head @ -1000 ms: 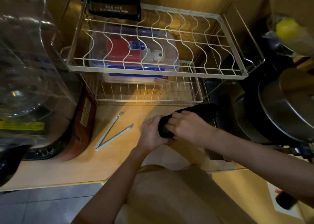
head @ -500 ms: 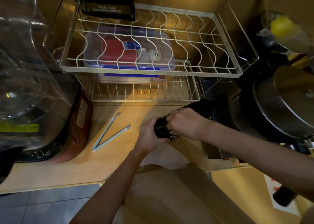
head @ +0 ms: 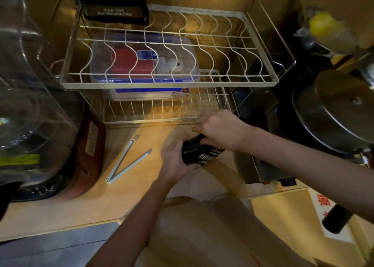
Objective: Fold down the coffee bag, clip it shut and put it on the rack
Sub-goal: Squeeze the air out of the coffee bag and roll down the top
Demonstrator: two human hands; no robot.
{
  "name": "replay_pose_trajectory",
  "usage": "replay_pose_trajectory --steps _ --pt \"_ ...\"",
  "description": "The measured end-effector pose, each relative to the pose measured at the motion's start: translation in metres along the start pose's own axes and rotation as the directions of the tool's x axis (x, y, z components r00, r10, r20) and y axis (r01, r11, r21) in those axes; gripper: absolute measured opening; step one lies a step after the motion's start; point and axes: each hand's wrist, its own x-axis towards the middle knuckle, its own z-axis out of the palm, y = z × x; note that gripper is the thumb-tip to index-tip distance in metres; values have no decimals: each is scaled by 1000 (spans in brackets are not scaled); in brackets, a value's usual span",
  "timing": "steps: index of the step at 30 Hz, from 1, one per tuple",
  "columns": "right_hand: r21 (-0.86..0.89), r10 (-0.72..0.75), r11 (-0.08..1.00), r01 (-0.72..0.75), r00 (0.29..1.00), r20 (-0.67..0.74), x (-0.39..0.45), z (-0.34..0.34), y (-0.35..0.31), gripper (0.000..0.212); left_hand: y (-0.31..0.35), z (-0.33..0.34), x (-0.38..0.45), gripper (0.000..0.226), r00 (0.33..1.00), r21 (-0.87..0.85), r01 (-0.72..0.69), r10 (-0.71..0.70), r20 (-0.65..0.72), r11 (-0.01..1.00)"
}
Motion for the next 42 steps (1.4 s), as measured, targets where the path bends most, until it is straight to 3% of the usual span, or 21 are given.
replay_pose_trajectory --steps 3,9,15,17,20,22,25,31,36,39,42 --pt "-91 59 995 -45 986 157 15 5 -13 19 2 2 0 78 1000 15 1 -1 13 1000" --pt "109 107 987 -120 987 121 21 7 -12 17 -2 -2 -1 75 1000 11 -25 25 16 1000" --pt "-8 119 993 -119 985 126 19 7 -10 15 -1 -4 0 76 999 2 -40 40 6 999" --pt "-25 119 993 -116 978 173 12 1 -3 22 -3 -5 0 78 999 -5 -30 30 23 1000" --pt "110 122 983 -150 967 224 -6 -14 18 44 -5 -10 4 81 998 -9 -15 16 67 1000" --pt "217 82 968 -122 979 185 -16 -22 34 50 -5 -14 6 82 997 -30 0 2 79 1000" --pt "411 74 906 -99 994 76 -22 -16 49 33 -3 -17 4 80 996 -83 10 -3 90 996" --pt "722 210 684 -106 976 -55 -28 11 51 17 5 -21 -5 81 999 -226 -36 44 27 973" --pt "732 245 677 -76 961 -126 -30 17 45 16 11 -16 -7 68 999 -289 -21 7 -49 957" --pt "713 241 698 -66 959 -148 -29 15 42 17 8 -17 -6 64 995 -359 75 -91 -29 931" --pt "697 233 715 -64 961 -152 -28 9 40 17 4 -19 -5 58 996 -385 86 -85 18 919"
